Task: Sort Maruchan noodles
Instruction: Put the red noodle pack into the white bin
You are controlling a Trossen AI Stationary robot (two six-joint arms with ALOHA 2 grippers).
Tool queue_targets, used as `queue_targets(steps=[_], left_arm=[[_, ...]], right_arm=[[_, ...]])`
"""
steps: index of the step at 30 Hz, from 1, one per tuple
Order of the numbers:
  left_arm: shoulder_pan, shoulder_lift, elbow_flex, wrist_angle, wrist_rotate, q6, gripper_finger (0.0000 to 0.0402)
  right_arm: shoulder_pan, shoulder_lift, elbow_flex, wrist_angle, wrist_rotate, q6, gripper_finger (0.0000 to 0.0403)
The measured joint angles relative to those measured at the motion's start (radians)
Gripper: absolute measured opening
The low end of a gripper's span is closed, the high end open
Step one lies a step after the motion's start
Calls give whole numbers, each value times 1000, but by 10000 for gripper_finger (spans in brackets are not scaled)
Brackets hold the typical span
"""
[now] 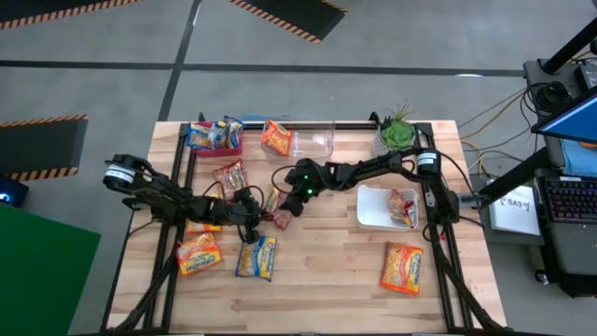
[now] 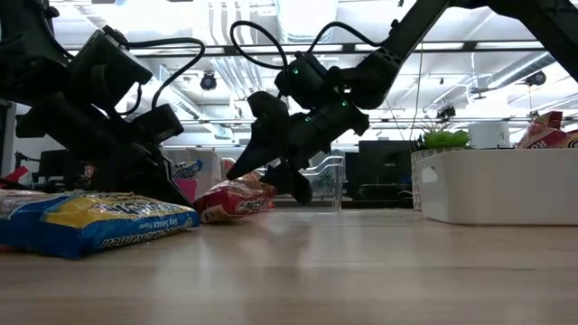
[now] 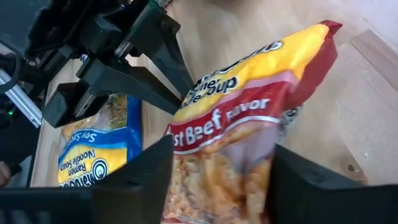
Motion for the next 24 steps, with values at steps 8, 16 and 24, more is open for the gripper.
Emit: queue_targets(steps=[8, 16, 24], left_arm=[[0, 1, 0, 12, -2, -2, 37], [-1, -53, -2, 7, -1, 27, 37], [-1, -187, -2, -16, -2, 105, 37]], right_arm=[[0, -1, 0, -1, -13, -2, 49], [0, -48, 6, -99, -27, -45, 15], [1, -213, 6, -309, 68, -110, 14]])
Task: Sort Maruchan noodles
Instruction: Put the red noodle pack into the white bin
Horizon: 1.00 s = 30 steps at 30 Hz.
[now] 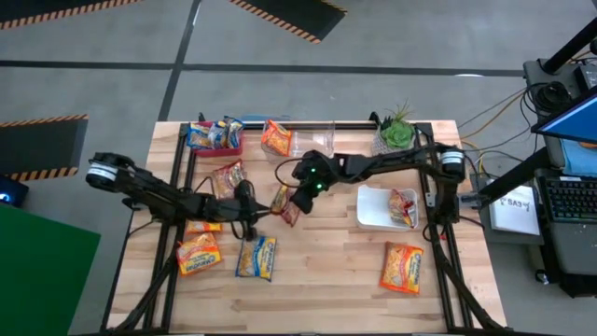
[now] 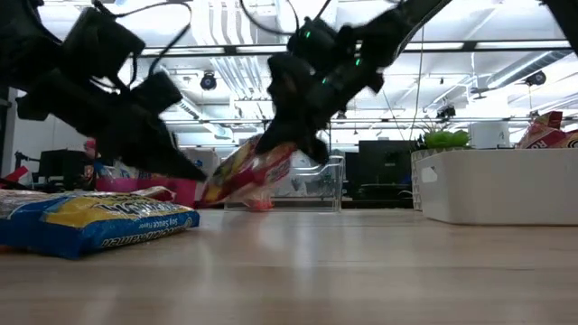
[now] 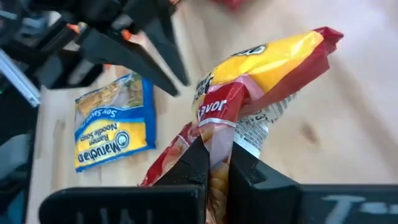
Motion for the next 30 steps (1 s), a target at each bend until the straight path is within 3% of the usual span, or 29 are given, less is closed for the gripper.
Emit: queue_targets(steps=[10, 22, 30], left_arm=[[4, -196, 10, 3, -11, 154, 37], [8, -370, 118, 3, -13, 445, 37], [8, -409, 242, -31, -108, 588, 37]], right_arm=[[19, -279, 0, -309, 186, 27, 13], [76, -511, 0, -691, 194, 288, 13], [87, -622, 40, -1060, 222, 438, 13]])
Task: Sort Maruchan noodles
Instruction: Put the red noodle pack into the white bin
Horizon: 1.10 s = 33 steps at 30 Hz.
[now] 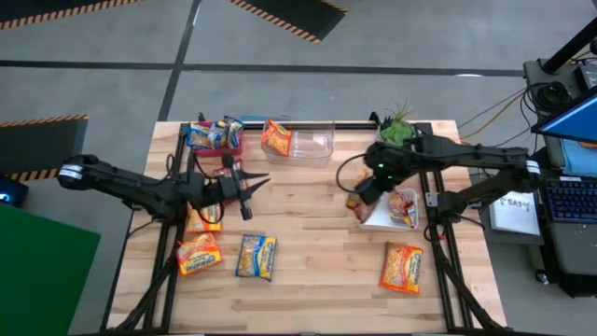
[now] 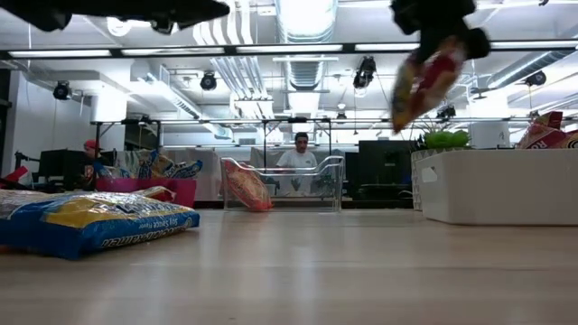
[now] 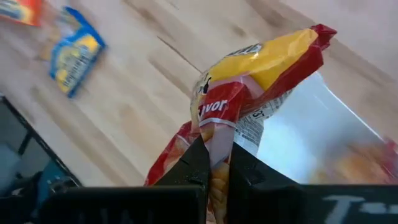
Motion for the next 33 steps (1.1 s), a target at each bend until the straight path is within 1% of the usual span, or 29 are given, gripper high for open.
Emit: queue_targets(steps=[2, 4, 7, 9, 11, 14, 18, 25, 28, 33], left_arm=[[0, -1, 33, -26, -9, 15, 37], [3, 3, 65, -54, -9, 17, 37], [3, 11, 98, -104, -19, 14, 37], [3, 15, 106, -132, -45, 4, 37], [3, 23, 111, -146, -63, -21, 37], [3, 31, 108, -155, -84, -26, 37], [3, 31, 113, -188, -85, -29, 37], [3, 28, 114, -193, -86, -29, 37], [3, 28, 114, -193, -87, -29, 37], [3, 28, 113, -193, -87, -30, 37]], right_arm=[[0, -22, 10, -81, 16, 22, 13], [0, -35, 12, -178, 62, 45, 13], [5, -46, 10, -347, 173, 80, 13], [13, -47, 6, -425, 244, 107, 13], [18, -53, -9, -406, 285, 119, 13], [20, -58, -25, -357, 287, 139, 13], [29, -49, -57, -356, 314, 177, 13], [65, -48, -131, -331, 316, 275, 13], [83, -48, -162, -293, 315, 305, 13], [111, -46, -229, -172, 315, 342, 13]])
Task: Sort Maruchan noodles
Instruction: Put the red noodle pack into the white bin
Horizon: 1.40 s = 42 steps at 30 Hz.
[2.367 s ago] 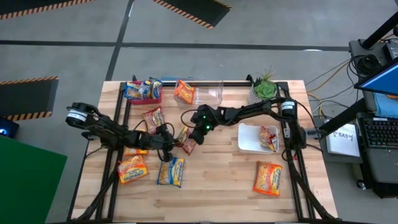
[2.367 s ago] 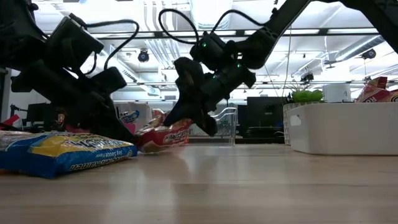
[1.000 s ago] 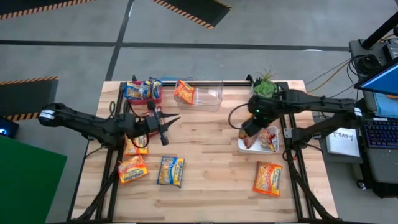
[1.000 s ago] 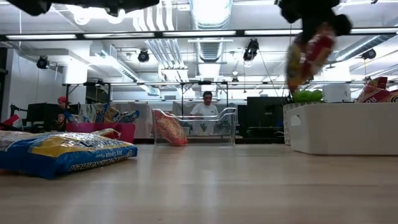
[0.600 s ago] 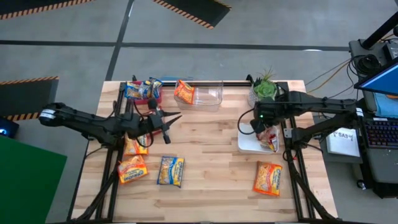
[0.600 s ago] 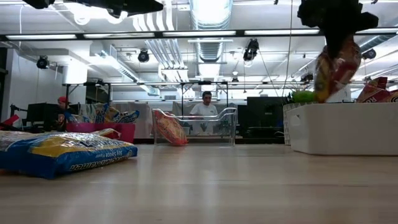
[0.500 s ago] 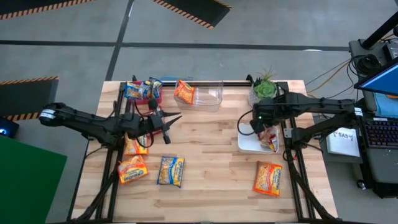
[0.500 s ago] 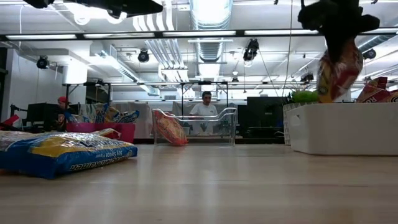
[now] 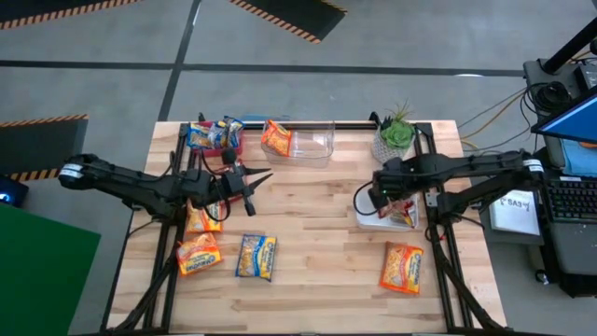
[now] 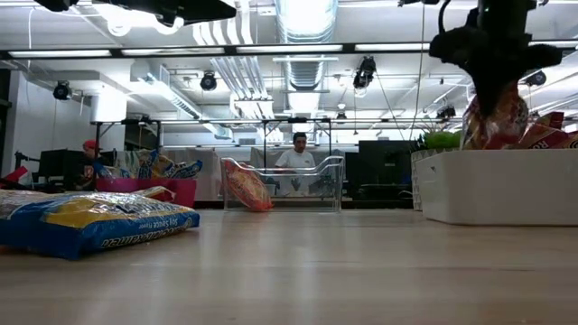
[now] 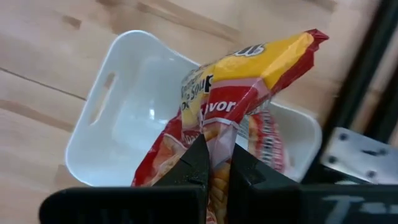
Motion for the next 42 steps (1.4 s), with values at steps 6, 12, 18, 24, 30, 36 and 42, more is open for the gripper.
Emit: queue_targets(steps=[6, 12, 18, 24, 30, 36, 42], left_arm=[[0, 0, 0, -6, 0, 0, 37], [0, 0, 0, -10, 0, 0, 37], [0, 0, 0, -15, 0, 0, 37], [0, 1, 0, -22, 0, 0, 37], [0, 1, 0, -22, 0, 0, 37], [0, 1, 0, -24, 0, 0, 37], [0, 1, 0, -24, 0, 0, 37]], right_arm=[[21, 18, -77, 87, 8, 28, 13], [31, 50, -105, 128, 17, 29, 13], [35, 85, -106, 189, 14, 21, 18], [39, 117, -106, 343, -60, -12, 53], [41, 158, -102, 457, -141, -52, 62], [40, 200, -86, 472, -141, -84, 63], [38, 208, -55, 457, -160, -93, 63]])
